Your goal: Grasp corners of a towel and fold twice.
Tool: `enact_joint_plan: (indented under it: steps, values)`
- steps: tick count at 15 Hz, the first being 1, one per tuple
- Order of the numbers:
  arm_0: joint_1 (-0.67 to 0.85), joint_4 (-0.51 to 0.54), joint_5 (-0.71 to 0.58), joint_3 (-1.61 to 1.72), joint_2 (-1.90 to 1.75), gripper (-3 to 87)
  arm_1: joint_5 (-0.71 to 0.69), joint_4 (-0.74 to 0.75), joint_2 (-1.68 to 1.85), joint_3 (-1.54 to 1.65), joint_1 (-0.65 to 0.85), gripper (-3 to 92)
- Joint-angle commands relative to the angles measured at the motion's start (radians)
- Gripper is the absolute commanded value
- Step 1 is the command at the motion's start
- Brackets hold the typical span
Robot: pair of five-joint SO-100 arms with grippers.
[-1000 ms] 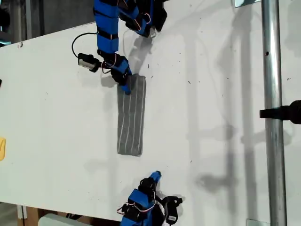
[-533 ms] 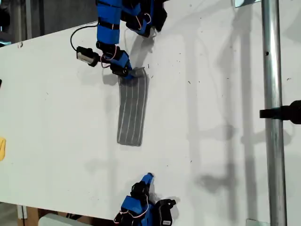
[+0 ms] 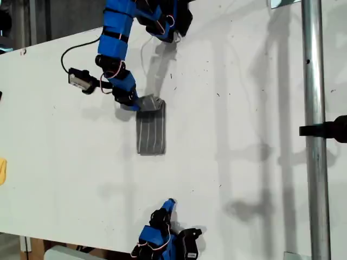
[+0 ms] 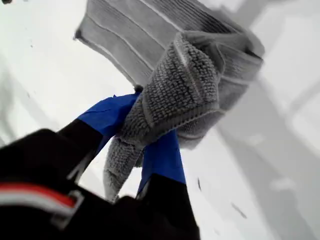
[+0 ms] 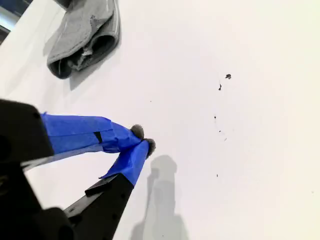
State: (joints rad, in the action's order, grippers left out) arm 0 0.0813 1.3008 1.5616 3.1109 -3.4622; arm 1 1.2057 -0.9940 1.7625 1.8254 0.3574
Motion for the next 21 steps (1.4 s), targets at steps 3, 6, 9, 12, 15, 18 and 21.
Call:
enact_joint_plan:
  steps: [3,6,9,12,15,18,21]
  values:
    - [0.006,0.002,0.003,0.005,-0.008,-2.5,-0.104,0.135,-0.443,-0.528,-0.061,33.1]
    - [0.014,0.002,-0.006,0.005,-0.008,-2.1,-0.166,0.298,-0.189,-0.431,-0.098,16.6]
    - [0.057,0.002,-0.048,0.005,-0.008,5.0,-0.14,0.347,0.304,0.08,-0.055,9.6]
    - [0.063,0.002,-0.112,0.005,-0.008,5.0,-0.071,0.216,0.9,0.683,-0.005,-0.3]
    - [0.12,0.002,-0.5,0.005,-0.008,4.9,-0.012,-0.11,1.367,0.969,0.041,-0.3]
    - [0.126,-0.002,-0.56,0.005,-0.009,4.8,0.167,-0.364,1.525,1.066,0.048,-0.3]
    - [0.127,-0.002,-0.56,0.005,-0.009,4.8,0.296,-0.423,1.525,1.066,0.198,4.6]
